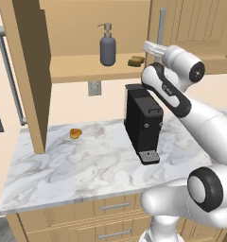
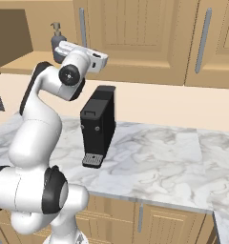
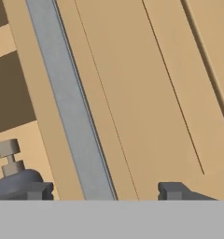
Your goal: Pick the soap dispenser and sponge from the cabinet and place them on the counter.
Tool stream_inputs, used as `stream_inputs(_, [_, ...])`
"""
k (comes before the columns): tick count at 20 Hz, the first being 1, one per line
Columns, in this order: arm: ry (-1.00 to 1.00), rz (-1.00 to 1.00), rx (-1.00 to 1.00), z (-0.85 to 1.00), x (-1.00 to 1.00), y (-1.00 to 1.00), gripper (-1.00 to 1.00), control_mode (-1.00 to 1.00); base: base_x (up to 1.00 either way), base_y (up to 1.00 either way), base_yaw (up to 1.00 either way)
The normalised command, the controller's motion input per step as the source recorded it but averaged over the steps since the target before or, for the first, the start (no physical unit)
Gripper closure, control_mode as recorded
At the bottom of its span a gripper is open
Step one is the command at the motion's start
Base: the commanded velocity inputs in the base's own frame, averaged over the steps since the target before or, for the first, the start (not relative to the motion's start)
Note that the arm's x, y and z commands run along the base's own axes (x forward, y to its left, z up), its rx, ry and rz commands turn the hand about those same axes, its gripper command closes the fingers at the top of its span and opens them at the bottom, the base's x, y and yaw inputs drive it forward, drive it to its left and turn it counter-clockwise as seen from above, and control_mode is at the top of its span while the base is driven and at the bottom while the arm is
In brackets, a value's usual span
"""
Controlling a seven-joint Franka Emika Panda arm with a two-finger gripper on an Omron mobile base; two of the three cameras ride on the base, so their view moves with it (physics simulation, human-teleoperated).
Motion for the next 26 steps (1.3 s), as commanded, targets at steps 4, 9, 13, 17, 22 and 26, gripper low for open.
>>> stream_inputs(4, [0.03, 0.0, -0.01, -0.01, 0.35, 0.0, 1.0, -1.0, 0.0, 0.0, 0.0])
stream_inputs(9, [0.0, 0.0, -0.01, 0.0, 0.03, 0.01, 1.0, -1.0, 0.0, 0.0, 0.0])
stream_inputs(13, [0.0, 0.0, 0.0, 0.0, 0.0, 0.0, 1.0, -1.0, 0.0, 0.0, 0.0])
stream_inputs(17, [0.0, 0.0, 0.0, 0.0, 0.0, 0.0, 1.0, -1.0, 0.0, 0.0, 0.0])
stream_inputs(22, [0.0, 0.0, 0.0, 0.0, -0.03, -0.05, 1.0, -1.0, 0.0, 0.0, 0.0])
stream_inputs(26, [0.01, 0.0, 0.0, 0.04, -0.17, -0.22, 1.0, -1.0, 0.0, 0.0, 0.0])
